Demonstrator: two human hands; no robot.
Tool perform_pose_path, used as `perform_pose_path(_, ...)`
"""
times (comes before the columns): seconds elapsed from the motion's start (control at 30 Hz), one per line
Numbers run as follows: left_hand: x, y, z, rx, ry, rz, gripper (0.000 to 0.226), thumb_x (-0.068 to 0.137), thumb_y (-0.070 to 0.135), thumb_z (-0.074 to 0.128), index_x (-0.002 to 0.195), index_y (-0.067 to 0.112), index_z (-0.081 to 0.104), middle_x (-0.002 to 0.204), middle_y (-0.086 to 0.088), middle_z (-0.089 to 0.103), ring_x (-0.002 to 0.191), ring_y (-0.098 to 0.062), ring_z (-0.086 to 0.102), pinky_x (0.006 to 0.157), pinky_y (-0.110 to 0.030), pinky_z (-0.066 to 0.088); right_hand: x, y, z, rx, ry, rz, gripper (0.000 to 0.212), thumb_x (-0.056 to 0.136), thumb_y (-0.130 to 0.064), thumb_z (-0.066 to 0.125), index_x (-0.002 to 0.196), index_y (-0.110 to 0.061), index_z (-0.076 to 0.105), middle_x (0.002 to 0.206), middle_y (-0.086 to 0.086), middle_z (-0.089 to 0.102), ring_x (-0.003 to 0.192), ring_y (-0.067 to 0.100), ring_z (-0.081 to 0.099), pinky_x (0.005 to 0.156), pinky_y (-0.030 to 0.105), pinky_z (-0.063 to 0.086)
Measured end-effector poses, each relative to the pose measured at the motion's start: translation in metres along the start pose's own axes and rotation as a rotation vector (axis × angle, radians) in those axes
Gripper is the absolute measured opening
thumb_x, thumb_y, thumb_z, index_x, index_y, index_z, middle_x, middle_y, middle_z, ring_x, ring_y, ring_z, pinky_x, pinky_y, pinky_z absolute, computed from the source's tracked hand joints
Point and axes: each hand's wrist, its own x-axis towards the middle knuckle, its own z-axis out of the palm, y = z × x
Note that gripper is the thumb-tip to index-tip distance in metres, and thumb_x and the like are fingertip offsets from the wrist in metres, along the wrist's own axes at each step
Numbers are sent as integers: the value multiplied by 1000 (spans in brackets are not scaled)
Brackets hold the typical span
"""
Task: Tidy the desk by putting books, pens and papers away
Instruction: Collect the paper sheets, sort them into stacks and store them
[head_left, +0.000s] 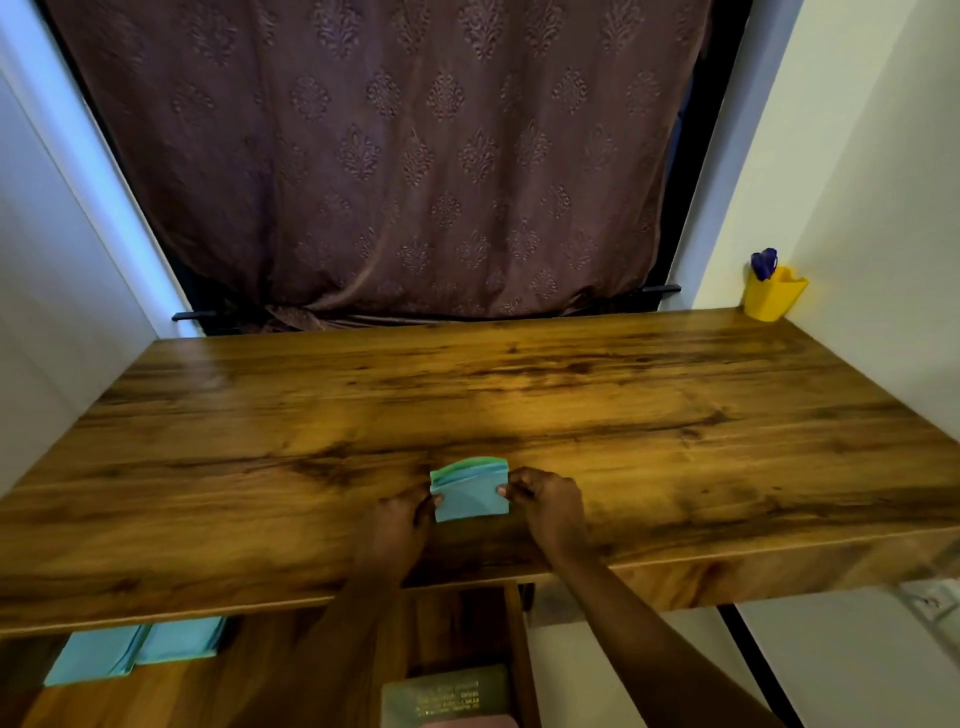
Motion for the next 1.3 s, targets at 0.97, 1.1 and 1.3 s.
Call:
perform_pose_path(0.97,-20,-29,5,51,68,132,21,90,20,61,108,16,70,104,-6,69,98,-24,64,82,-31,49,-15,18,19,49,-144,106,24,83,-23,69,107,-17,70,102,-2,66,95,10,61,84,28,52)
perform_pose_path(1.1,-30,-23,-10,-548,147,-104,22,92,23,59,111,17,68,106,5,69,100,-9,63,81,-17,49,-18,-14,24,351,-128,208,15,80,-21,72,95,-21,71,89,-12,69,87,3,64,77,22,52)
perform_pose_path(1.3,-61,-56,-49,-919,255,-309,17,86,10,66,102,11,71,87,7,73,79,-4,69,61,-21,56,-49,-69,60,693,-213,423,5,83,-10,68,81,-15,68,71,-4,69,59,6,62,57,17,51)
